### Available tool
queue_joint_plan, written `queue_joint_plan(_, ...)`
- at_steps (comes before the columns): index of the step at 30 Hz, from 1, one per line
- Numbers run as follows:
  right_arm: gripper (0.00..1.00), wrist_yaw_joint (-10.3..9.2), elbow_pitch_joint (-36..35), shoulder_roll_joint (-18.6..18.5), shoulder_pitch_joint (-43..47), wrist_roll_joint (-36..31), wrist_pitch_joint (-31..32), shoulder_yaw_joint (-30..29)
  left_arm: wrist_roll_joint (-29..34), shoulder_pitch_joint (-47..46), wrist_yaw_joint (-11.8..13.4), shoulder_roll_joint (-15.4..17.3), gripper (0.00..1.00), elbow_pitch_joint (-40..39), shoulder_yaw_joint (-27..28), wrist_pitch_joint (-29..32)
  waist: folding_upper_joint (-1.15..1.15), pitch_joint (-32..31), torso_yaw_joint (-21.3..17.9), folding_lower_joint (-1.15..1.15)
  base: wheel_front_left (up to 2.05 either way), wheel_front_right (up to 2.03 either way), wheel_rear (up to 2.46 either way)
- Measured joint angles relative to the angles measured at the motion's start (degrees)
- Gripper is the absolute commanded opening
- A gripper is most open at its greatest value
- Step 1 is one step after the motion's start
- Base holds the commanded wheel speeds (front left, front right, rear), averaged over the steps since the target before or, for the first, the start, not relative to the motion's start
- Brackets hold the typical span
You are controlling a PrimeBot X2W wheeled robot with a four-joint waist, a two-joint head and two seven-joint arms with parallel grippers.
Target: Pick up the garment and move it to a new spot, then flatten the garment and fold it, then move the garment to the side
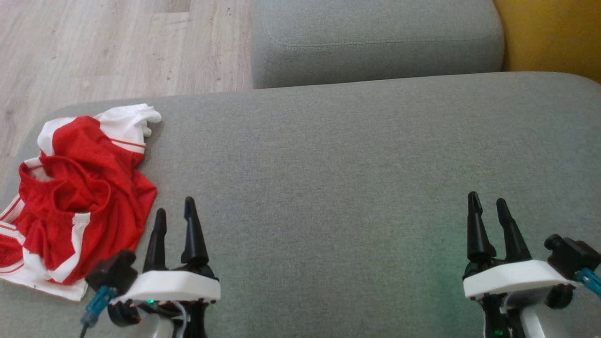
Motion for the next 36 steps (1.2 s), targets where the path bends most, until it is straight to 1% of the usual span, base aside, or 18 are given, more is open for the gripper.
queue_joint_plan(5,1.00,0.00,0.0,0.0,0.0,-3.9,-0.7,0.0,3.0,-0.3,0.7,0.0,1.00,0.4,-1.1,-0.7,0.00,-0.1,0.3,0.00,0.00,0.00,0.00)
queue_joint_plan(12,1.00,0.00,0.4,0.0,0.0,-9.5,-1.9,0.7,7.6,-0.8,3.0,0.0,1.00,1.9,-2.6,-1.7,0.00,-0.1,0.5,0.00,0.00,0.00,0.00)
queue_joint_plan(24,1.00,0.01,0.9,0.0,0.0,-18.2,-3.8,1.5,15.4,-2.8,3.3,0.1,1.00,5.3,-3.5,-3.8,0.00,0.1,0.7,0.00,0.00,0.00,0.00)
queue_joint_plan(29,1.00,0.01,1.2,0.0,0.0,-21.9,-4.8,1.4,18.8,-3.4,4.5,0.1,1.00,7.4,-3.8,-4.8,0.00,0.0,0.8,0.00,0.00,0.00,0.00)
queue_joint_plan(36,1.00,0.02,1.2,0.0,0.0,-26.4,-5.9,0.6,22.7,-3.6,6.1,0.1,1.00,10.1,-5.7,-5.8,0.00,-0.2,1.0,0.00,0.00,0.00,0.00)
